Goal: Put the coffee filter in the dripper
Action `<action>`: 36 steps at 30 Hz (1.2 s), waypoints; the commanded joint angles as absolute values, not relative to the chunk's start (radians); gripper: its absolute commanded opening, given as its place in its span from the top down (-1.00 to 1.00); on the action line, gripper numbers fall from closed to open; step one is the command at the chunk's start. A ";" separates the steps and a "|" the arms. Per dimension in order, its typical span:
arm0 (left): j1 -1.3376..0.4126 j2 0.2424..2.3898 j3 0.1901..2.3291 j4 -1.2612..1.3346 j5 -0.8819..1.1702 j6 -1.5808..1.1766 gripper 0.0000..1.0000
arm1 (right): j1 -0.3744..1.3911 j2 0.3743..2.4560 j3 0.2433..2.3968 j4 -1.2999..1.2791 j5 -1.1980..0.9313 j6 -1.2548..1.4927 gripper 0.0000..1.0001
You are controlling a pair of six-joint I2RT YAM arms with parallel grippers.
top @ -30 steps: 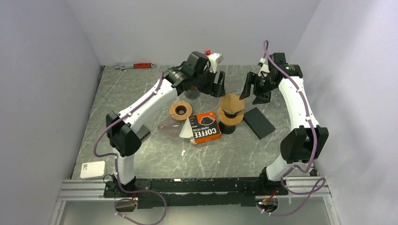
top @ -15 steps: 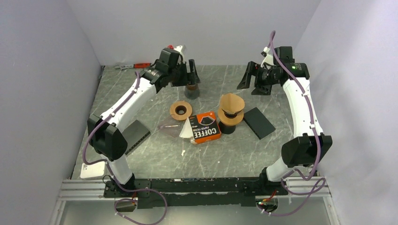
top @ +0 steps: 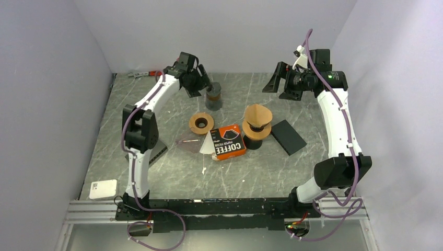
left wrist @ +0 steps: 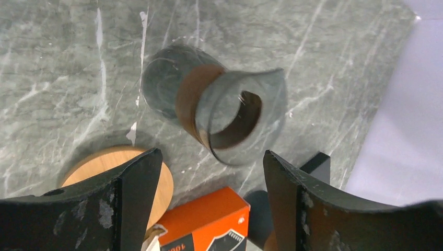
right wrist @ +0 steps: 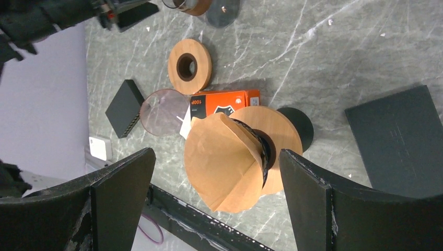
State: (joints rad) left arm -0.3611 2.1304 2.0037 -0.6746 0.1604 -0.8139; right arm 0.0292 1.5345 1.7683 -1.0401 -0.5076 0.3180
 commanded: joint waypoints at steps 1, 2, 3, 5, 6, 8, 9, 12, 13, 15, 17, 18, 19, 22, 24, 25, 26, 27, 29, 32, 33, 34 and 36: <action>-0.360 2.208 2.103 -0.698 0.209 -0.886 -0.50 | 0.026 1.542 1.824 -1.018 -0.510 0.324 -0.88; -0.360 2.230 2.112 -0.708 0.207 -0.887 -0.47 | 0.026 1.546 1.827 -1.024 -0.506 0.322 -0.88; -0.360 2.241 2.120 -0.712 0.204 -0.885 -0.45 | 0.026 1.549 1.832 -1.030 -0.502 0.319 -0.88; -0.360 2.254 2.121 -0.710 0.207 -0.877 -0.38 | 0.026 1.555 1.840 -1.041 -0.494 0.314 -0.88; -0.360 2.257 2.119 -0.702 0.217 -0.869 -0.33 | 0.026 1.558 1.844 -1.046 -0.491 0.311 -0.88; -0.360 2.261 2.120 -0.704 0.221 -0.855 -0.26 | 0.026 1.563 1.849 -1.052 -0.485 0.307 -0.87; -0.360 2.261 2.120 -0.710 0.223 -0.849 -0.23 | 0.026 1.565 1.851 -1.053 -0.485 0.307 -0.87; -0.362 2.247 2.110 -0.732 0.224 -0.827 -0.11 | 0.026 1.574 1.854 -1.052 -0.486 0.307 -0.88; -0.363 2.239 2.106 -0.741 0.220 -0.817 -0.06 | 0.026 1.577 1.856 -1.051 -0.486 0.307 -0.87; -0.364 2.220 2.082 -0.745 0.226 -0.801 0.09 | 0.026 1.583 1.858 -1.049 -0.490 0.309 -0.88; -0.365 2.201 2.056 -0.738 0.244 -0.787 0.23 | 0.026 1.587 1.859 -1.047 -0.490 0.311 -0.88; -0.366 2.194 2.047 -0.738 0.254 -0.782 0.37 | 0.026 1.589 1.861 -1.048 -0.487 0.311 -0.87; -0.368 2.191 2.041 -0.741 0.268 -0.777 0.47 | 0.026 1.589 1.859 -1.046 -0.486 0.313 -0.88; -0.373 2.196 2.053 -0.778 0.302 -0.765 0.63 | 0.026 1.594 1.863 -1.048 -0.486 0.311 -0.87; -0.383 2.196 2.062 -0.803 0.310 -0.752 0.65 | 0.026 1.594 1.862 -1.050 -0.486 0.310 -0.87; -0.388 2.193 2.065 -0.813 0.309 -0.746 0.65 | 0.026 1.593 1.861 -1.051 -0.485 0.310 -0.87; -0.395 2.190 2.067 -0.820 0.308 -0.738 0.66 | 0.026 1.592 1.860 -1.051 -0.485 0.310 -0.87; -0.401 2.187 2.068 -0.827 0.306 -0.730 0.66 | 0.026 1.591 1.857 -1.051 -0.486 0.309 -0.87; -0.414 2.182 2.070 -0.847 0.308 -0.714 0.66 | 0.026 1.589 1.852 -1.052 -0.484 0.308 -0.87; -0.426 2.167 2.066 -0.885 0.313 -0.698 0.66 | 0.025 1.589 1.852 -1.054 -0.484 0.306 -0.87; -0.431 2.160 2.060 -0.894 0.312 -0.693 0.66 | 0.025 1.590 1.852 -1.055 -0.484 0.305 -0.87; -0.435 2.151 2.053 -0.900 0.311 -0.689 0.66 | 0.025 1.591 1.853 -1.056 -0.484 0.304 -0.87; -0.439 2.126 2.032 -0.917 0.307 -0.687 0.66 | 0.025 1.592 1.853 -1.054 -0.483 0.303 -0.87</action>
State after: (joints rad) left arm -0.4221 2.2322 2.0472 -0.8528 0.2913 -0.7174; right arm 0.0292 1.5917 1.8172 -1.0542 -0.4984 0.3168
